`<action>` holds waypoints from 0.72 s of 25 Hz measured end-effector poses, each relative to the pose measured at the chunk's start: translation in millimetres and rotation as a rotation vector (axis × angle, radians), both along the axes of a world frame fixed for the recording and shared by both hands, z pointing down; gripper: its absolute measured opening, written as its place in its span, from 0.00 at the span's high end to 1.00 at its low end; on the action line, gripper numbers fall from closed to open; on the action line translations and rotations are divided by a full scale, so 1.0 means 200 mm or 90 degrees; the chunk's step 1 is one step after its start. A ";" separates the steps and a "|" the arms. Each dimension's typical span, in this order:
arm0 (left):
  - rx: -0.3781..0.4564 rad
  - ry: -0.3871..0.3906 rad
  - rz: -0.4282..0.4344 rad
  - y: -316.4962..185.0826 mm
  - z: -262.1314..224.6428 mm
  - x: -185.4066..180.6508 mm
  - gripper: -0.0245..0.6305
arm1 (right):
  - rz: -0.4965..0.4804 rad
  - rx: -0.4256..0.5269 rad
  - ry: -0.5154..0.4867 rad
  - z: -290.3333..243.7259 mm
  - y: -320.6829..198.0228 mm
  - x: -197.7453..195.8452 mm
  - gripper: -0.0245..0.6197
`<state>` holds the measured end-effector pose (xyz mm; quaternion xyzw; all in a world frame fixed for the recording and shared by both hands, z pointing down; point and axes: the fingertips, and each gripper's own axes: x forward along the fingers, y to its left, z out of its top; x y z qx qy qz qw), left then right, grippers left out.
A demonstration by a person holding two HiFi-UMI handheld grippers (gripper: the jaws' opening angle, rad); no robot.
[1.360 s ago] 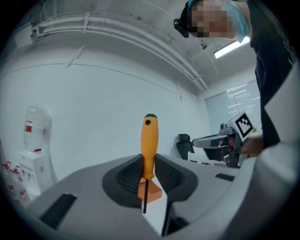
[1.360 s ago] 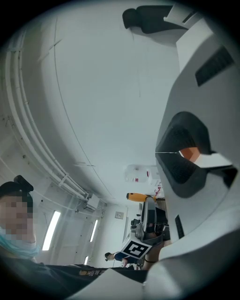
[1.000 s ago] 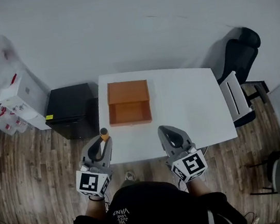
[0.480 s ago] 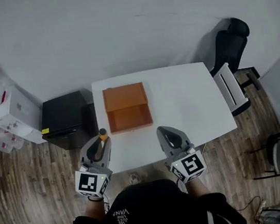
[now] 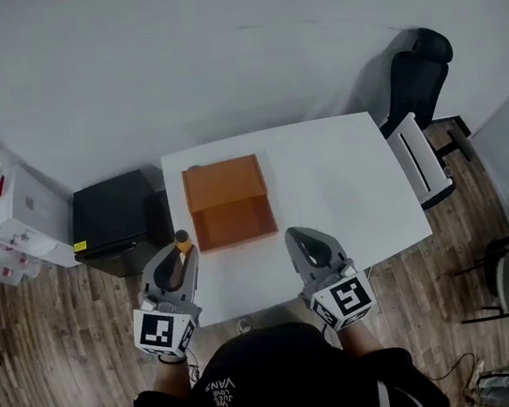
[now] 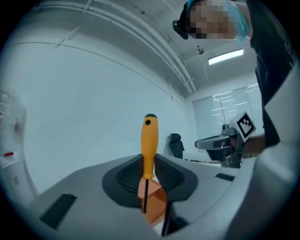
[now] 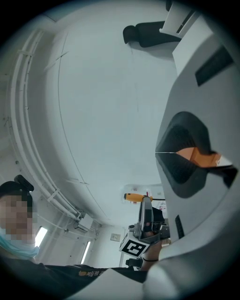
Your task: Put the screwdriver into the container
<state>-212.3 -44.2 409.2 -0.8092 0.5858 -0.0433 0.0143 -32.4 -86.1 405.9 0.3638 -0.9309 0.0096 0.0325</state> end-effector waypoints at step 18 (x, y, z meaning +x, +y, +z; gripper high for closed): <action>0.038 -0.025 -0.012 -0.40 -0.10 0.02 0.84 | -0.015 -0.006 0.014 0.01 -0.34 0.06 0.94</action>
